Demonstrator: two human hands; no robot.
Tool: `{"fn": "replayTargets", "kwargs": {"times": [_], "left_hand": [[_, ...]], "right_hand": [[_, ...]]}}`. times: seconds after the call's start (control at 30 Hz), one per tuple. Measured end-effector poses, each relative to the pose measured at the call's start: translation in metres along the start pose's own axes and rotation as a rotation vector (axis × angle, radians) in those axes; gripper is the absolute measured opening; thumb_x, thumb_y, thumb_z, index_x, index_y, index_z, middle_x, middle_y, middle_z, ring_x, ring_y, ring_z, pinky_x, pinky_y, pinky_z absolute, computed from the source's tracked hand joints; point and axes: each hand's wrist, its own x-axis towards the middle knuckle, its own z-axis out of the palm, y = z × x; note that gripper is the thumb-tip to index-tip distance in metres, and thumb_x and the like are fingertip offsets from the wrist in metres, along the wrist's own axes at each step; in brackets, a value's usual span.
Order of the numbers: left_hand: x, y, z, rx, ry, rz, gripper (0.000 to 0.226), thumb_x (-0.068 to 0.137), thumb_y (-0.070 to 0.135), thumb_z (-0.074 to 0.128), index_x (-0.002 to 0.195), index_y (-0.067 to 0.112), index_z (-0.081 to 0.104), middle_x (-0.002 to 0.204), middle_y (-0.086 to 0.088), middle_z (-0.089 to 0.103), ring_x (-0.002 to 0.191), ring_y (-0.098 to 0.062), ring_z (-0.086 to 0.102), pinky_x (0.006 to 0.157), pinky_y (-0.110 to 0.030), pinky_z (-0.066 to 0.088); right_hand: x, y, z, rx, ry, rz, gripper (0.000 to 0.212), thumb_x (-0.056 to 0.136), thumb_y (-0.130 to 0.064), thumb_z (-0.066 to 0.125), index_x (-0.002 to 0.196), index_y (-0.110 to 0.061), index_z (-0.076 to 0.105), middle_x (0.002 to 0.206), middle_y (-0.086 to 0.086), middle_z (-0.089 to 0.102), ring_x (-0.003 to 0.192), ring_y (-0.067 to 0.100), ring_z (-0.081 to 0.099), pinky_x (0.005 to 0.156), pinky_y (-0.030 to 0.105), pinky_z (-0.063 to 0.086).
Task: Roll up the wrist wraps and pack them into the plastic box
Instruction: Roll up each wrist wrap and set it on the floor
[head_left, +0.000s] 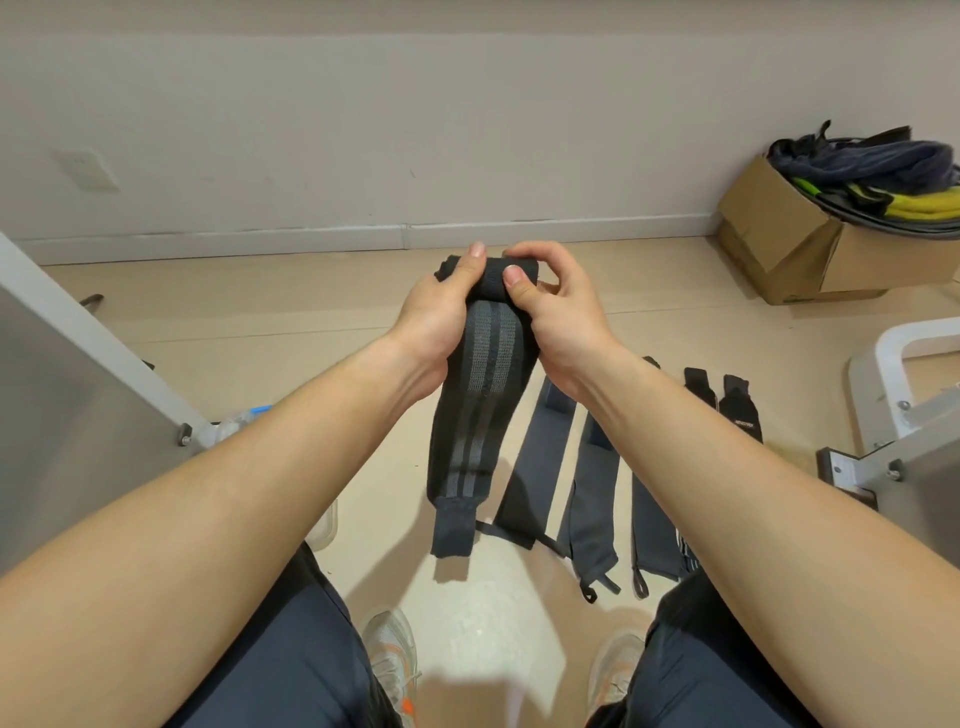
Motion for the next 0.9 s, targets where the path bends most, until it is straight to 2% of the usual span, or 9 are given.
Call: {"fn": "replayTargets", "kwargs": {"times": [0.1,0.17,0.27,0.4,0.47,0.6,0.77,0.83,0.9], "left_hand": [[0.003,0.002,-0.006,-0.051,-0.063,0.028,0.041,0.104,0.034,0.057,0.124,0.000,0.065,0.118,-0.021,0.072,0.104,-0.032,0.073,0.091,-0.042,0.060],[0.005,0.002,-0.008,-0.071,-0.080,0.048,0.041,0.104,0.028,0.057,0.132,-0.003,0.057,0.124,-0.021,0.070,0.106,-0.032,0.071,0.093,-0.043,0.059],[0.007,0.003,-0.009,-0.071,-0.076,0.100,0.025,0.104,0.017,0.057,0.122,0.001,0.055,0.113,-0.018,0.069,0.101,-0.029,0.070,0.091,-0.044,0.059],[0.007,-0.001,-0.008,0.017,-0.079,0.192,0.012,0.104,0.012,0.055,0.115,0.013,0.051,0.105,-0.011,0.065,0.097,-0.023,0.066,0.092,-0.042,0.057],[0.006,-0.007,-0.006,0.084,-0.067,0.246,0.014,0.105,0.012,0.053,0.116,0.019,0.049,0.105,-0.008,0.063,0.097,-0.021,0.064,0.093,-0.041,0.055],[0.003,-0.012,-0.004,0.118,-0.095,0.292,0.018,0.106,0.011,0.051,0.117,0.024,0.046,0.100,0.000,0.062,0.091,-0.014,0.063,0.087,-0.034,0.055],[0.006,-0.010,-0.006,0.042,-0.199,0.187,0.021,0.105,0.013,0.053,0.123,0.023,0.047,0.099,0.002,0.066,0.086,-0.012,0.067,0.079,-0.031,0.055],[0.007,-0.007,-0.007,0.016,-0.166,0.110,0.022,0.099,0.028,0.061,0.119,0.024,0.055,0.098,0.004,0.071,0.091,-0.014,0.069,0.084,-0.035,0.053],[0.008,-0.003,-0.007,0.030,-0.116,0.009,0.044,0.091,0.053,0.058,0.120,0.022,0.067,0.107,0.002,0.076,0.103,-0.021,0.073,0.093,-0.039,0.054]], "right_hand": [[-0.001,-0.002,0.001,0.116,0.008,0.100,0.024,0.100,-0.011,0.063,0.122,-0.020,0.058,0.096,0.010,0.073,0.084,0.023,0.072,0.077,0.039,0.060],[-0.001,-0.003,0.000,0.146,0.030,0.170,0.034,0.098,-0.019,0.066,0.129,-0.016,0.054,0.099,0.006,0.073,0.090,0.020,0.074,0.089,0.042,0.060],[0.001,0.000,-0.002,-0.003,0.002,0.213,0.034,0.098,-0.041,0.062,0.122,-0.018,0.057,0.112,0.004,0.073,0.106,0.020,0.072,0.103,0.051,0.053],[0.002,0.000,0.005,-0.026,0.018,0.238,0.083,0.070,-0.075,0.060,0.131,-0.020,0.059,0.122,0.003,0.073,0.111,0.021,0.071,0.105,0.047,0.052],[0.004,0.002,0.007,-0.041,0.034,0.247,0.089,0.066,-0.081,0.053,0.132,-0.021,0.060,0.122,0.002,0.072,0.113,0.020,0.070,0.105,0.045,0.051],[0.003,0.003,0.010,-0.060,0.081,0.267,0.077,0.086,-0.077,0.039,0.136,-0.021,0.056,0.125,0.003,0.069,0.114,0.022,0.067,0.102,0.045,0.052],[0.004,0.006,0.004,-0.014,0.112,0.155,0.040,0.108,-0.045,0.041,0.128,-0.013,0.053,0.122,0.012,0.069,0.110,0.027,0.070,0.096,0.048,0.057],[0.003,0.007,0.006,-0.001,0.121,0.124,0.029,0.109,-0.037,0.042,0.120,-0.012,0.054,0.119,0.015,0.069,0.109,0.029,0.070,0.095,0.047,0.058],[0.002,0.009,0.009,-0.043,0.120,0.079,0.017,0.109,-0.031,0.044,0.116,-0.017,0.053,0.112,0.011,0.067,0.103,0.025,0.069,0.090,0.042,0.059]]}}
